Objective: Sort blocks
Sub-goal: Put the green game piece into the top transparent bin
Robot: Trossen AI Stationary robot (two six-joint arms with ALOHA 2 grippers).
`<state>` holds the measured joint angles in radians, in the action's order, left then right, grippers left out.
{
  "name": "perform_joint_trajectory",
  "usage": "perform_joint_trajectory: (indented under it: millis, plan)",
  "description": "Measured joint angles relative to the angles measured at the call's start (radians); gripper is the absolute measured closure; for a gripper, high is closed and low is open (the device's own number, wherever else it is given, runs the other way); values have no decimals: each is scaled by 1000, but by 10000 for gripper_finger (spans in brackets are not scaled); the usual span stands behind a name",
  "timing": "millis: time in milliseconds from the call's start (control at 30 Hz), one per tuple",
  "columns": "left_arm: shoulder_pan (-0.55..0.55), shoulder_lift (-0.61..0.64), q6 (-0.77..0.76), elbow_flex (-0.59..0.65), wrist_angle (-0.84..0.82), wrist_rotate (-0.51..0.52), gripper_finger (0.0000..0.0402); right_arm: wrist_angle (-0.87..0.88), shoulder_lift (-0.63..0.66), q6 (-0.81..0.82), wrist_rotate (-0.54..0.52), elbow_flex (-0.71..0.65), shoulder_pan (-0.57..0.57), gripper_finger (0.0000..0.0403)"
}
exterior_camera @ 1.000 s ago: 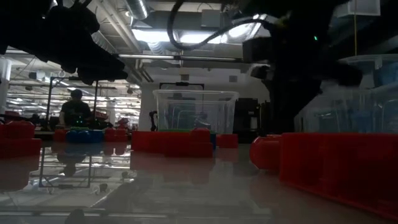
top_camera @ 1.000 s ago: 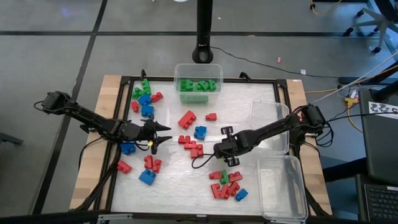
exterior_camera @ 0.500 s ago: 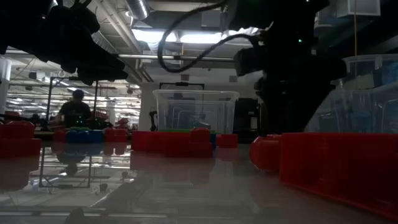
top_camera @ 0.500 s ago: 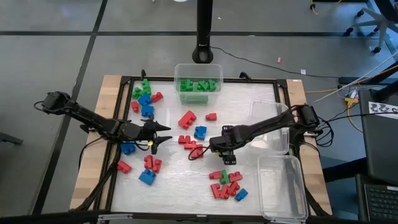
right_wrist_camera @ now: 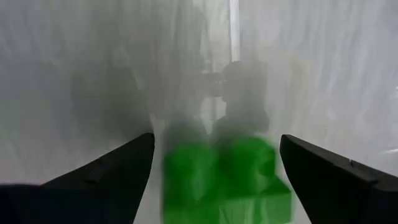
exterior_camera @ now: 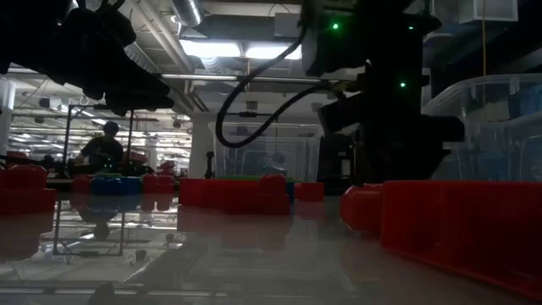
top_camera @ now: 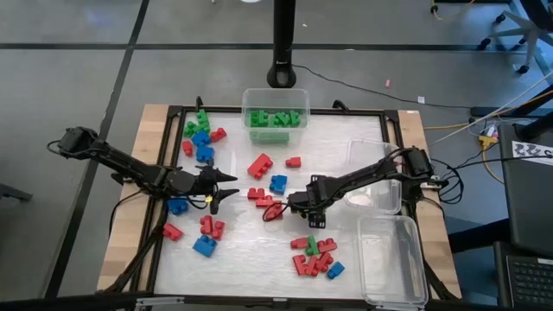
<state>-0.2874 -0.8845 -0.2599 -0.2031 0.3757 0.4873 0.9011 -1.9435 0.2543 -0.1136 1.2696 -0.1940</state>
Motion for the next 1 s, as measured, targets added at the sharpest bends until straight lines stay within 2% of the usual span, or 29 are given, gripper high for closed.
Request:
perform_joint_trajectory:
  millis: [167,267,367,667,833,900,1000]
  plan:
    - [-1,0,-2,0,0,0,214,-1,-18,-45,2,0,-2,58]
    - [-1,0,0,0,1,0,214,-3,-19,-73,12,0,-2,81]
    - [-1,0,-2,0,1,0,214,-2,-20,-90,6,0,-2,125]
    - [0,0,1,0,2,0,214,8,-24,-155,-26,-2,-1,295]
    - [0,0,-1,0,2,0,214,29,-28,-205,-52,20,-3,376]
    - [0,0,-2,0,3,0,214,39,-29,-212,-58,32,-1,395]
    - [0,-1,-2,0,2,0,214,56,-29,-232,-85,50,-1,391]
